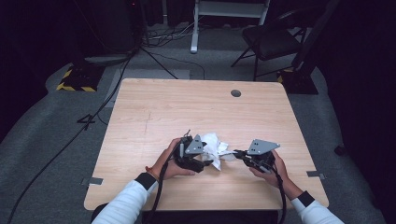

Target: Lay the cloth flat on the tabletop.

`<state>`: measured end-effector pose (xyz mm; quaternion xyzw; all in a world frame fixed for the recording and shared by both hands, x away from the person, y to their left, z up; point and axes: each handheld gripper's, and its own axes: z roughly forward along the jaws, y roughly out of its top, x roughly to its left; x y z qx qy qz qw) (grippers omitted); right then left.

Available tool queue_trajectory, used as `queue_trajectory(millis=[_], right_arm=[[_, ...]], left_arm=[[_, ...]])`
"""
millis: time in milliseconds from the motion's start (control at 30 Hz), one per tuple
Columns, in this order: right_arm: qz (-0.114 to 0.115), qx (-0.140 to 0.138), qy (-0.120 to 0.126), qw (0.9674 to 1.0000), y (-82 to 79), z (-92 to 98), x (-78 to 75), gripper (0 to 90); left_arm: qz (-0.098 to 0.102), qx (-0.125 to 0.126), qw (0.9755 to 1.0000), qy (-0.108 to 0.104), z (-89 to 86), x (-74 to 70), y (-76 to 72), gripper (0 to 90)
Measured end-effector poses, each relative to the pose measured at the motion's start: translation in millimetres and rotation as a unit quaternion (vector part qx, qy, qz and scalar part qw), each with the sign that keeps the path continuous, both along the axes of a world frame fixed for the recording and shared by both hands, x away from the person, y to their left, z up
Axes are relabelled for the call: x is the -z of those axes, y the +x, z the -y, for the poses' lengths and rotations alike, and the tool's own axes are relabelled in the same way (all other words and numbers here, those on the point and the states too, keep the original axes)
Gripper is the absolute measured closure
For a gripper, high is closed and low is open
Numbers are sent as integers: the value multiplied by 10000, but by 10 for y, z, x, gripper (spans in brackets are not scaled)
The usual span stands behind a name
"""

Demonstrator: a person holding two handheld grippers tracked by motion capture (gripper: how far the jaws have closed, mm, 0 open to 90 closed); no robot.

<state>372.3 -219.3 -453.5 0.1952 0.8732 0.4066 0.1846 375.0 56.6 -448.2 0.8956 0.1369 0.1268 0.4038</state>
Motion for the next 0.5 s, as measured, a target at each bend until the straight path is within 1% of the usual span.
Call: queue_trajectory(millis=[33,67,100,133,167,200,233,267,300,333,367,400,433,467,500], right_arm=[[4,-2,-8,10000,0,0,1,884],[7,0,-10,10000,-3,-3,2,884],[2,-8,-6,10000,-7,-5,0,884],[3,-19,-1,10000,-8,-7,-1,884],[3,-19,-1,10000,-8,-7,-1,884],[4,-26,-1,10000,-8,-8,-2,884],[1,-38,-4,10000,-6,-10,-1,884],[2,-27,-24,10000,-4,-14,3,884],[2,-27,-24,10000,-4,-14,3,884],[15,-33,-48,10000,-5,-15,4,884],[15,-33,-48,10000,-5,-15,4,884],[18,-30,-48,10000,-5,-14,4,884],[13,-33,-37,10000,-4,-12,4,884],[13,-27,-39,10000,-4,-8,2,884],[13,-27,-39,10000,-4,-8,2,884]], left_arm=[[0,0,10000,0,0,0,0,246],[46,-56,9999,90,30,30,2,228],[79,-127,9996,224,78,83,12,211],[134,-171,9993,303,94,102,20,214],[134,-171,9993,303,94,102,20,238],[171,-217,9990,349,109,124,34,238],[209,-254,9987,399,113,133,41,311],[268,-315,9982,425,115,139,54,462],[290,-328,9981,432,104,137,67,462],[353,-338,9978,445,73,128,83,664],[353,-338,9978,445,73,128,83,718],[356,-341,9978,448,51,126,105,718],[339,-302,9980,442,28,122,118,782],[301,-264,9986,342,-20,91,133,880],[301,-264,9986,342,-20,91,133,898]])
